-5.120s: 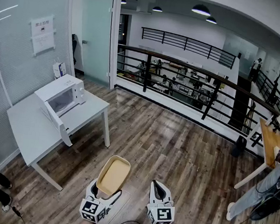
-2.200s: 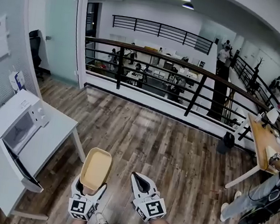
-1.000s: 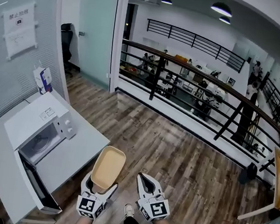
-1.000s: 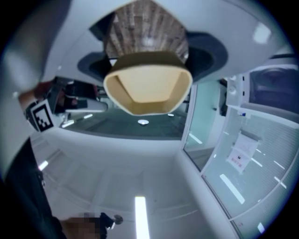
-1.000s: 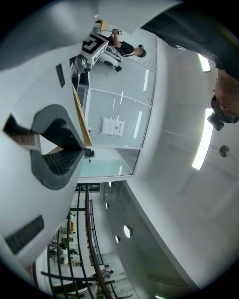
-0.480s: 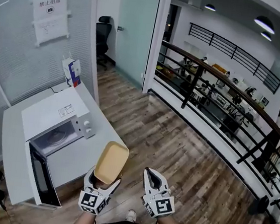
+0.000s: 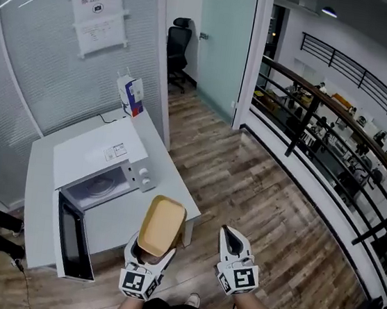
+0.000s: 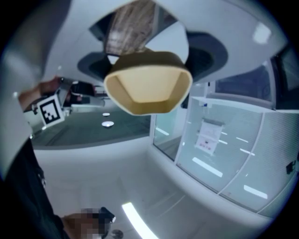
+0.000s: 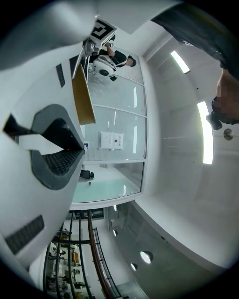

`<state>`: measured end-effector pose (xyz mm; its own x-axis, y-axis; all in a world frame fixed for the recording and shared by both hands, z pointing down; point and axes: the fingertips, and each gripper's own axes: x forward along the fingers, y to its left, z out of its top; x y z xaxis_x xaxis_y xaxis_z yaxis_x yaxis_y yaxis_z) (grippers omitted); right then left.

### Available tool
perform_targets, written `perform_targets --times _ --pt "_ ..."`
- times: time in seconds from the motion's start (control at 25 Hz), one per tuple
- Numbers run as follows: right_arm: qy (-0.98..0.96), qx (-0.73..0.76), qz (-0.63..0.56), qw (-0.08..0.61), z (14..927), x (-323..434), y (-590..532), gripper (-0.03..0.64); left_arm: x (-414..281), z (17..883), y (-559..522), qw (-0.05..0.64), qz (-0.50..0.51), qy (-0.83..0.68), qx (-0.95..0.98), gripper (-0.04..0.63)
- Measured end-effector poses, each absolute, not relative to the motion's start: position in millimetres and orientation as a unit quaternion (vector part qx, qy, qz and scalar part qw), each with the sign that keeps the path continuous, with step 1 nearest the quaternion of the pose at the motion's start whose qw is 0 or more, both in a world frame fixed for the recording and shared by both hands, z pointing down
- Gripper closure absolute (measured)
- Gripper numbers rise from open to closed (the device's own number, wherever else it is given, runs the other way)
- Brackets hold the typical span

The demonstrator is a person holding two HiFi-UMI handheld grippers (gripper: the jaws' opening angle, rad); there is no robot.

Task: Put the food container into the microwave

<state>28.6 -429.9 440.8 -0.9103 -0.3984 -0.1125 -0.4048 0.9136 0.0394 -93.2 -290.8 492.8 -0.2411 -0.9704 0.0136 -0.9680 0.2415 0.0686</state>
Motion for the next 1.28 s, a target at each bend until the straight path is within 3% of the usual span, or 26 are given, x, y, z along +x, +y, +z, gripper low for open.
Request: perform_targets --times 0.84,1.28 --pt "0.999 -0.047 0.024 0.010 455 -160 -378 0.611 -218 529 -243 0.067 -0.009 -0.845 0.531 0.112" --pt "0.999 0.004 0.038 -0.021 473 -227 -340 0.611 -247 563 -200 0.112 -0.037 -0.864 0.489 0.112"
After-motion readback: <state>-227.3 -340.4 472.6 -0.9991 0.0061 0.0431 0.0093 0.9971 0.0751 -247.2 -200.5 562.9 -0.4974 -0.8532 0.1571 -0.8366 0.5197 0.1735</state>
